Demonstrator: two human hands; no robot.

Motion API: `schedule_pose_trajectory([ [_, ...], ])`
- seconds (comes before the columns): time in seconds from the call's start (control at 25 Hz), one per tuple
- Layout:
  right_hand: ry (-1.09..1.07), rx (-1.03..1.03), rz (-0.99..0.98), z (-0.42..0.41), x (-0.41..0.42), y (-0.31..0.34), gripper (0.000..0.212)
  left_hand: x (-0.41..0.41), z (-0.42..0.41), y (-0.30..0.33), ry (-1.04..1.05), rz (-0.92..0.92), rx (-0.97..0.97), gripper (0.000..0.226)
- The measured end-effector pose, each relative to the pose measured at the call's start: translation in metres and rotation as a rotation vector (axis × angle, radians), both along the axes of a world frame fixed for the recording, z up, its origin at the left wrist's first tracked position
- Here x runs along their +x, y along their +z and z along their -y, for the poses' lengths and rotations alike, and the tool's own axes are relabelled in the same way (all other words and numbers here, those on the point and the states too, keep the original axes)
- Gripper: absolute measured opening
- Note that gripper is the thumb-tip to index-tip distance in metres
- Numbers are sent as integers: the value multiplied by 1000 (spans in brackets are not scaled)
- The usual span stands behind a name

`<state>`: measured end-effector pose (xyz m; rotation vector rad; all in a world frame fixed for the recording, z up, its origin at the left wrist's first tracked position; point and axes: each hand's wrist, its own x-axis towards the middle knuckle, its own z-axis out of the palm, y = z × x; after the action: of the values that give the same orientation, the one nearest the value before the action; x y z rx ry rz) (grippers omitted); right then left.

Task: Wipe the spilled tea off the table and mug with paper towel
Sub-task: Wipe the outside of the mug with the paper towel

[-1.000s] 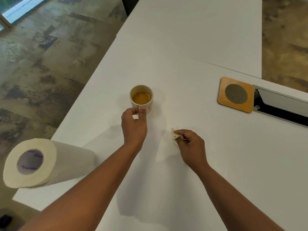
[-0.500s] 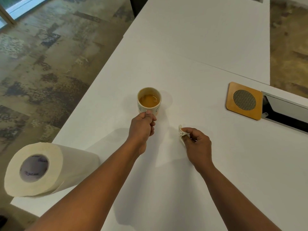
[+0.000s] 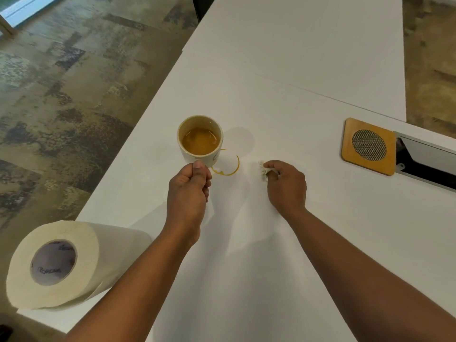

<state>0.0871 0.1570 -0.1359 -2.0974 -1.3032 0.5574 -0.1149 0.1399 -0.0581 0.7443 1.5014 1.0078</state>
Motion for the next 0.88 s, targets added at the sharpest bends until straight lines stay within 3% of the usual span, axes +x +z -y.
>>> schedule_pose_trajectory([
  [0.28, 134, -40, 332, -66, -15, 0, 37, -9, 13, -2, 45, -86, 22, 39],
  [0.56, 484, 12, 313, -71, -33, -3, 33, -13, 12, -4, 76, -87, 28, 39],
  [0.72, 412, -32, 382, -40, -56, -9, 40, -12, 8, -3, 108, -78, 30, 38],
  [0.88, 275, -30, 240, -33, -95, -7, 34, -9, 7, -2, 113, -131, 42, 37],
])
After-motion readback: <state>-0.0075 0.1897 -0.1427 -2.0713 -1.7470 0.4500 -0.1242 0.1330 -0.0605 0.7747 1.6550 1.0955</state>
